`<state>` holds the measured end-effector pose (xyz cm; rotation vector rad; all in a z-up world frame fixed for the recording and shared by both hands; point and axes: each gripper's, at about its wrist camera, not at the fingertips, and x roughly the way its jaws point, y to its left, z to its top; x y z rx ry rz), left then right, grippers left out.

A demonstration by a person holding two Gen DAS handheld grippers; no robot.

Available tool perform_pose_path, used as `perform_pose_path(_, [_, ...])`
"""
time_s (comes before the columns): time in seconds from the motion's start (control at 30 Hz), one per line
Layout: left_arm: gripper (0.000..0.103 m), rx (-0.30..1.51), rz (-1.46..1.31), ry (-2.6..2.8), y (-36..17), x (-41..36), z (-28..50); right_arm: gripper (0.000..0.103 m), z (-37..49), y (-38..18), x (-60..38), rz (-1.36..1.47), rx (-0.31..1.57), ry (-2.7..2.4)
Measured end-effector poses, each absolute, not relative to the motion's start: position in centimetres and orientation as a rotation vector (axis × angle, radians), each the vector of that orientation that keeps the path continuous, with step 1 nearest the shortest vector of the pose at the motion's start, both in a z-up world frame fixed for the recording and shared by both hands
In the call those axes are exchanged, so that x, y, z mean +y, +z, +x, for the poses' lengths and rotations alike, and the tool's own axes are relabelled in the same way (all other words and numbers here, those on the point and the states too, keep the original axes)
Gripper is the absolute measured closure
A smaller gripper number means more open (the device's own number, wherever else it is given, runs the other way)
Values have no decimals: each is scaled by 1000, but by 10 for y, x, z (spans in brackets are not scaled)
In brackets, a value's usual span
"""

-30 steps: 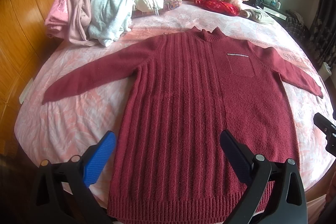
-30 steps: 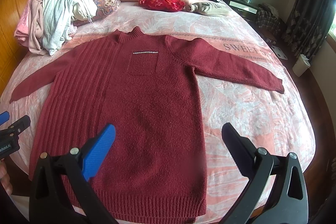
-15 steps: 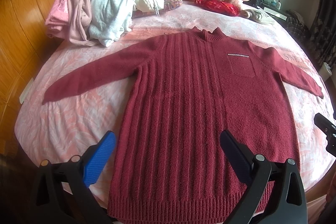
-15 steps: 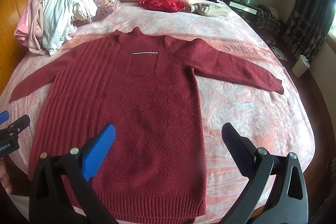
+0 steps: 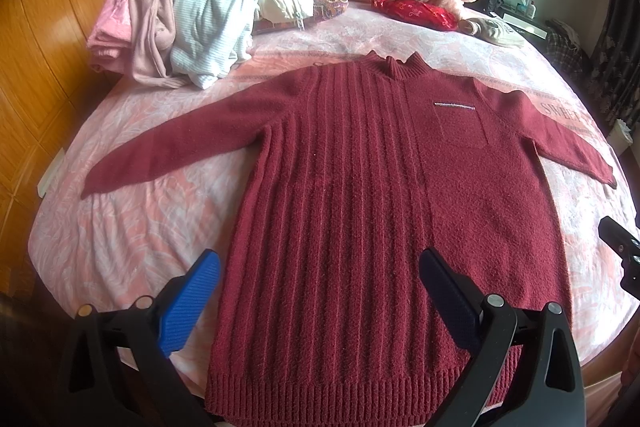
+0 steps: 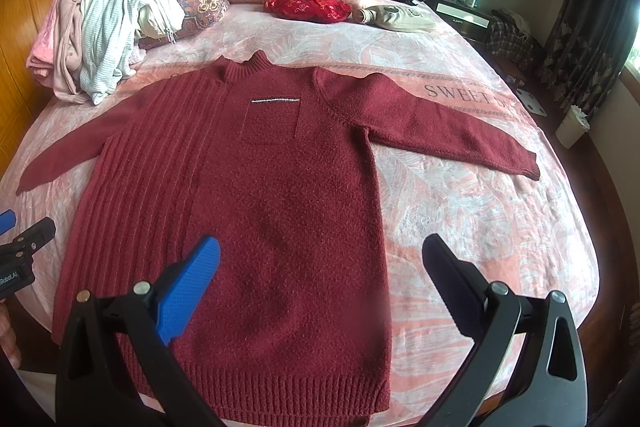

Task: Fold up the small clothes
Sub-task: 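Grasp the cuff of the pocket-side sweater sleeve with the right gripper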

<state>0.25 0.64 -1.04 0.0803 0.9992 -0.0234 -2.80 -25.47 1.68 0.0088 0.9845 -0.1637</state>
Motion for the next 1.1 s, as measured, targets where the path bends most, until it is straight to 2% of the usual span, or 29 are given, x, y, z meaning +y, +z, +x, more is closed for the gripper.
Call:
perform_pose_path(0.23, [4,1023,79,-6,-13,5,13,3,-18,14,-268,10,1001,-196])
perform_pose_path(0.47, [4,1056,75,24,-21,-28,85,3,57,-4,-359,60,1116,-313])
perform_pose_path(0.77, [4,1044,73,-26,-46,-93,173,3,135,-79,-514,256,1331,-355])
perform_pose_path(1.1, [4,1059,122,-57,-85,-141,213,3,151,-131,-632,477,1340,-504])
